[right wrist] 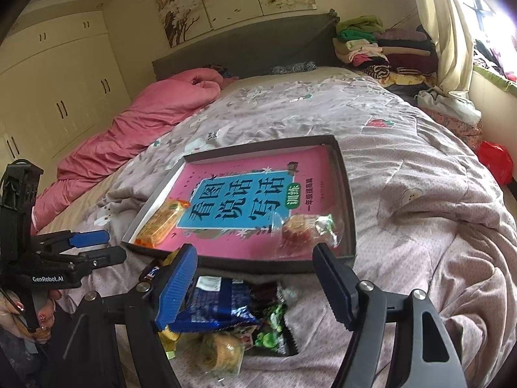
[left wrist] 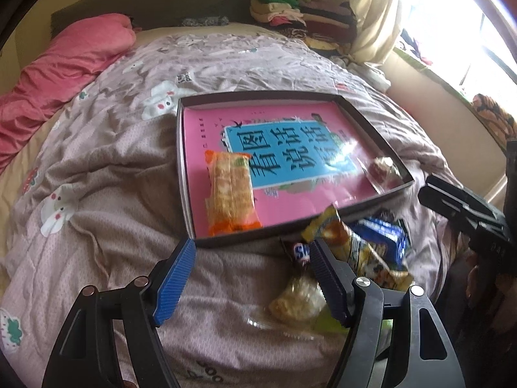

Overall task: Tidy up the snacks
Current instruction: 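Move both grippers back to the snack pile and reach into it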

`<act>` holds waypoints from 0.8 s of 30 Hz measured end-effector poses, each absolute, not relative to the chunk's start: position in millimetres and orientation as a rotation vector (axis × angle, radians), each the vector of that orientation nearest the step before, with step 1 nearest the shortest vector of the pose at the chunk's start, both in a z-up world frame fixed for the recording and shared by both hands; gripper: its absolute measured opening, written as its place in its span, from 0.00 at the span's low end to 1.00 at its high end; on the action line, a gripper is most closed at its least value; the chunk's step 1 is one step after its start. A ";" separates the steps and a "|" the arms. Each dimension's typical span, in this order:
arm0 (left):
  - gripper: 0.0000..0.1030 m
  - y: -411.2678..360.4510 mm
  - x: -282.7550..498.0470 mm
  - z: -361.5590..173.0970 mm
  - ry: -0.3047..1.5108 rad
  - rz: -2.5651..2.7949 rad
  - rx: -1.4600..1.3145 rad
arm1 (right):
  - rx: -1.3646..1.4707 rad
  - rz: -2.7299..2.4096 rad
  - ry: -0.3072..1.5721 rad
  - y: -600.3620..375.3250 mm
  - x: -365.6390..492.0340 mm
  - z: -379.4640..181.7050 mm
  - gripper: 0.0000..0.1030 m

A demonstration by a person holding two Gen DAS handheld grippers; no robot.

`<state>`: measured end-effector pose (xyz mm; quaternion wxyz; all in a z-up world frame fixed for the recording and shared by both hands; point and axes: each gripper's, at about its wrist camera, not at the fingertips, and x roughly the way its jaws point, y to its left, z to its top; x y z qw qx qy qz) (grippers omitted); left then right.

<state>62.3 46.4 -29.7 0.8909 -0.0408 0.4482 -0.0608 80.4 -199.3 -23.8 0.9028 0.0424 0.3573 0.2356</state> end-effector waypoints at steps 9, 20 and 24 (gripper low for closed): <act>0.73 33.4 54.4 -41.7 0.985 -0.188 -0.021 | 0.063 0.505 0.772 -191.6 73.0 -28.1 0.72; 0.73 27.1 53.3 -57.7 1.036 -0.239 -0.025 | 0.030 0.531 0.837 -181.6 69.8 -40.7 0.72; 0.73 23.5 53.9 -64.2 1.061 -0.255 -0.020 | 0.037 0.555 0.871 -179.3 71.9 -46.8 0.72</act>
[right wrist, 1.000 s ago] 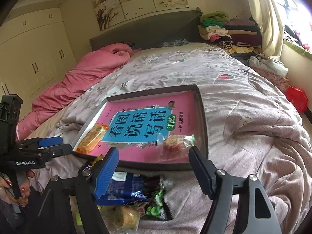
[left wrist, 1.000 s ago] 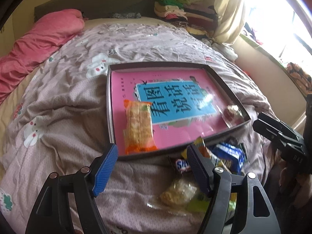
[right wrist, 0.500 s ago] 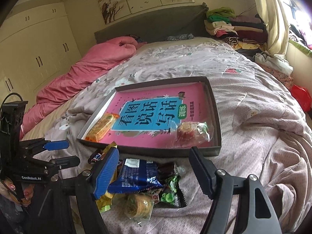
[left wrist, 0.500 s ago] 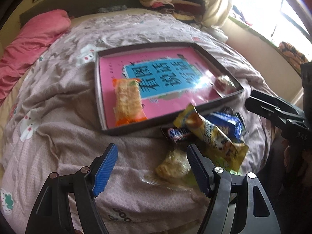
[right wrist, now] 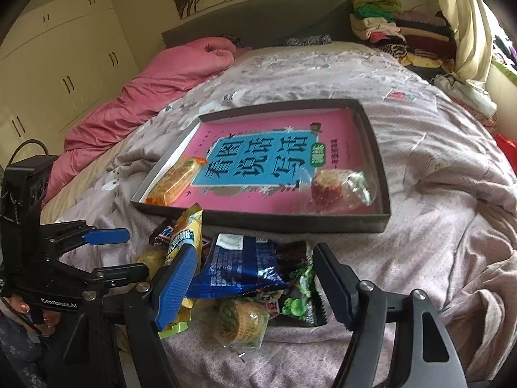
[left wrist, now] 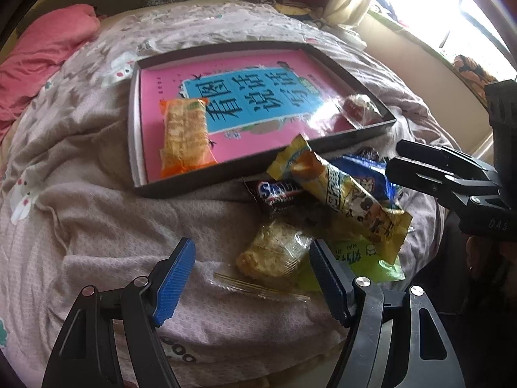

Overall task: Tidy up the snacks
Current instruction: 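Move both grippers back to the snack pile and reach into it, then grasp the clear cookie bag with the left gripper while the right gripper grasps the blue biscuit pack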

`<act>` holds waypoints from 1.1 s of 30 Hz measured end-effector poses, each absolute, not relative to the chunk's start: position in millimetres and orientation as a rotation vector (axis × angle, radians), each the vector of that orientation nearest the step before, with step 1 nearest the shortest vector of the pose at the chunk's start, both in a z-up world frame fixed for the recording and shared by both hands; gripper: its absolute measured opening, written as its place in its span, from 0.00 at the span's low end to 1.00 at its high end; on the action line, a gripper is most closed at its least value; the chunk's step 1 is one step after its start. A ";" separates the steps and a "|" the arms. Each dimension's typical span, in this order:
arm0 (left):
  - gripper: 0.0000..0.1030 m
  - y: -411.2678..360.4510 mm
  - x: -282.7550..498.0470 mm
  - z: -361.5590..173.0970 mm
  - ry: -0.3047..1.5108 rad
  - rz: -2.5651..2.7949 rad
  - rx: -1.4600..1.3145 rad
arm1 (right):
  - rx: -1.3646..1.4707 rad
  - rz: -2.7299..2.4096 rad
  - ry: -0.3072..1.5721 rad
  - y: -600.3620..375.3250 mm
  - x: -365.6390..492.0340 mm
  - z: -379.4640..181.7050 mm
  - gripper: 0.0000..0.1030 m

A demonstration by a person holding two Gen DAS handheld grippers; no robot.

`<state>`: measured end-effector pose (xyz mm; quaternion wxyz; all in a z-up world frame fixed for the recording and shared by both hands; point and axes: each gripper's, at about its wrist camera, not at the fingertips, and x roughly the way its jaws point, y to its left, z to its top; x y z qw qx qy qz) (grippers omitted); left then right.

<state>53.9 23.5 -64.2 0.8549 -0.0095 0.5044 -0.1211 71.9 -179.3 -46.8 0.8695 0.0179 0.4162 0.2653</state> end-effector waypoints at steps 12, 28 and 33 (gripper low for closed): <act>0.73 16.9 57.3 -77.6 1.093 -0.304 -0.037 | 0.057 0.638 0.958 -168.3 80.4 -65.2 0.72; 0.72 9.5 63.6 -81.4 1.063 -0.361 -0.037 | -0.025 0.663 0.955 -146.5 87.6 -74.6 0.70; 0.66 4.2 67.1 -85.8 1.064 -0.374 -0.029 | -0.079 0.653 0.943 -140.3 85.3 -74.9 0.68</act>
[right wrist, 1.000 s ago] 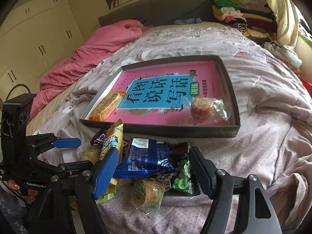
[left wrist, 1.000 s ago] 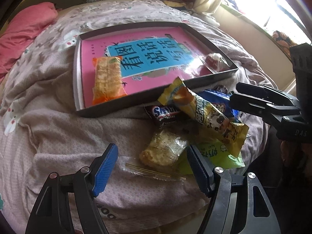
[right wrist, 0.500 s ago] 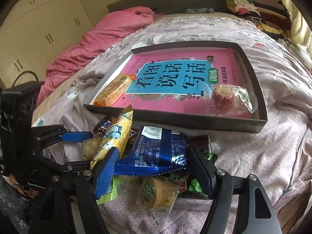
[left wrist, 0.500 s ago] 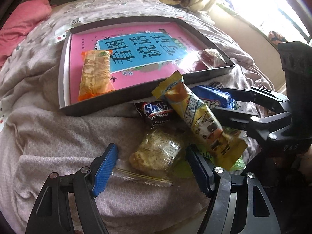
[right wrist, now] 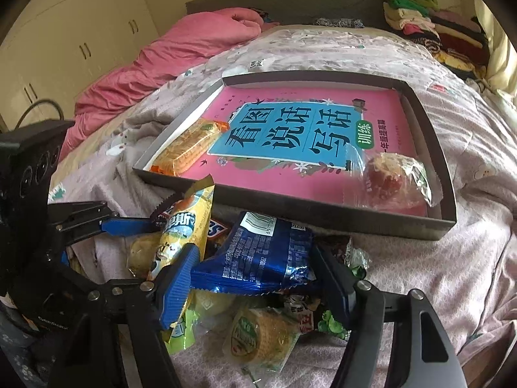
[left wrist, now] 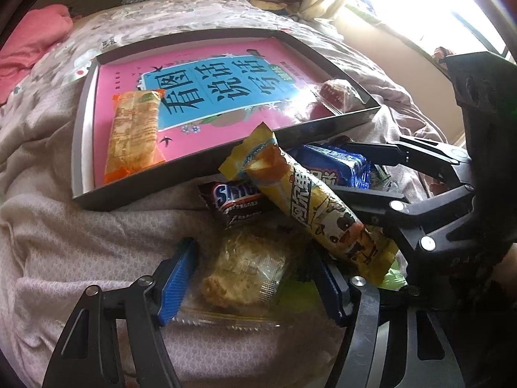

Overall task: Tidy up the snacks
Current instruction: 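Grasp the clear cookie bag with the left gripper while the right gripper grasps the blue biscuit pack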

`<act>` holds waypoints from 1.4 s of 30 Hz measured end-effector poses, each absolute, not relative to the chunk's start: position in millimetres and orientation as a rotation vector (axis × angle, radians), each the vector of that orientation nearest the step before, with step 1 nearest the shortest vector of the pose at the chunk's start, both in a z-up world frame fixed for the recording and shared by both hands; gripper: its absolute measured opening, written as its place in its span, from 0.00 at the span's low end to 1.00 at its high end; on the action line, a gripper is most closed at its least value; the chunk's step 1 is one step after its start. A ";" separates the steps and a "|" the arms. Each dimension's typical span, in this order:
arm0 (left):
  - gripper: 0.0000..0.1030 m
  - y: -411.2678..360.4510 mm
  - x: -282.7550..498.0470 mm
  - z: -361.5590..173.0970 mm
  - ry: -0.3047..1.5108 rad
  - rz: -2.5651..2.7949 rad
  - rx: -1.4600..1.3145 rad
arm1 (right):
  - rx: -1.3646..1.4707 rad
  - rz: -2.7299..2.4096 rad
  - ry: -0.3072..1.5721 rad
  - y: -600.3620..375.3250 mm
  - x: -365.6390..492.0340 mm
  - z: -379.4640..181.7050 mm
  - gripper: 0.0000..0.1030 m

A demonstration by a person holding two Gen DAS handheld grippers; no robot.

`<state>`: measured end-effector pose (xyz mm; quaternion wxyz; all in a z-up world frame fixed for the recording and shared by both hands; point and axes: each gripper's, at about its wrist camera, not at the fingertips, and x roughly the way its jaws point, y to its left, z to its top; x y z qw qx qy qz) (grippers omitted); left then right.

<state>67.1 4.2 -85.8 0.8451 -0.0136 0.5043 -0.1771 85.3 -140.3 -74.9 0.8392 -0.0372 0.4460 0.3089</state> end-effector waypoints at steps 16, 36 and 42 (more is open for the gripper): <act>0.47 13.5 62.6 -83.0 1.066 -0.383 -0.083 | -0.070 0.653 0.904 -152.5 74.1 -60.2 0.51; 0.45 25.4 46.2 -48.7 1.001 -0.359 -0.126 | -0.014 0.644 0.767 -166.3 60.4 -21.4 0.51; 0.45 32.2 42.7 -34.1 0.959 -0.345 -0.149 | 0.012 0.640 0.734 -173.2 60.1 -16.2 0.51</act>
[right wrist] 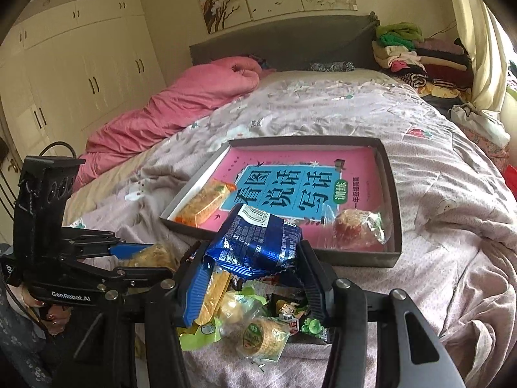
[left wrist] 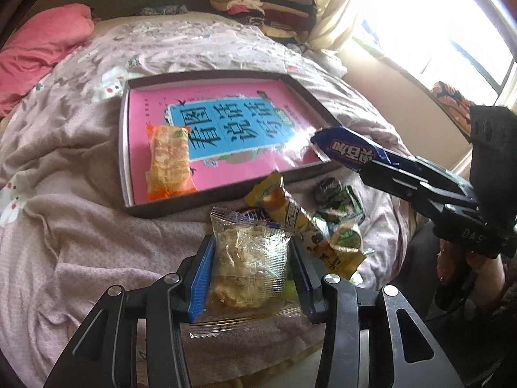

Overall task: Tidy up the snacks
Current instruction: 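Grasp the clear cookie bag with the left gripper while the right gripper grasps the blue biscuit pack, then lower the cookie bag and blue biscuit pack into the tray and release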

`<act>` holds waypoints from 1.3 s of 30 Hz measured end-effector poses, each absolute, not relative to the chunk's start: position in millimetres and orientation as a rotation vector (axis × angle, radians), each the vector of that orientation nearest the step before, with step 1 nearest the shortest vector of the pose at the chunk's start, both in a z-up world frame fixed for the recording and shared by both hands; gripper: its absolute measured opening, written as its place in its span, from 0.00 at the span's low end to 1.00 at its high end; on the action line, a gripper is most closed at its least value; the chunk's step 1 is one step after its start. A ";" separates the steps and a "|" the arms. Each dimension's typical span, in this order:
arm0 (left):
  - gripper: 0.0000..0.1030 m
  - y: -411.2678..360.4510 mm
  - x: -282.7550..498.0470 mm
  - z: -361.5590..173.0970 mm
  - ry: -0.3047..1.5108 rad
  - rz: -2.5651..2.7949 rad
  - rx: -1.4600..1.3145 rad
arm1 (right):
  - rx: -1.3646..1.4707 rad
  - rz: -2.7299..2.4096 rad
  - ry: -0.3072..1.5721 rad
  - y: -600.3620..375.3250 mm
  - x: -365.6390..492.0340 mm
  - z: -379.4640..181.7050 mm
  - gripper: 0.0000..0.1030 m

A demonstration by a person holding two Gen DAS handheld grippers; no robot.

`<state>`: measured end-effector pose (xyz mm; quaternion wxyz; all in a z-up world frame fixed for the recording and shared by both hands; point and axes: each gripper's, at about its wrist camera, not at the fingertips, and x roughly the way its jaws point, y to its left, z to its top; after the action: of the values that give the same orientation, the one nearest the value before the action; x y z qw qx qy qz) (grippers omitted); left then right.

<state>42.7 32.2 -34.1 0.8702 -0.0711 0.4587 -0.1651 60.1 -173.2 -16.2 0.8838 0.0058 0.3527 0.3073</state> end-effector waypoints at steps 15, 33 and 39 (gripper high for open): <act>0.45 36.0 49.2 -15.7 0.902 -0.314 -0.180 | 0.000 0.594 0.677 -177.6 63.2 -7.6 0.51; 0.45 31.5 84.5 -15.4 0.893 -0.282 -0.199 | -0.046 0.588 0.649 -160.8 75.9 -0.1 0.51; 0.45 29.2 96.6 -18.5 0.899 -0.275 -0.209 | -0.031 0.583 0.657 -164.1 83.5 -1.7 0.51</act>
<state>96.6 29.2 -18.5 0.8863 -0.1004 0.4323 -0.1321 83.5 -164.1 -1.7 0.9049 -0.0149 0.3182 0.2821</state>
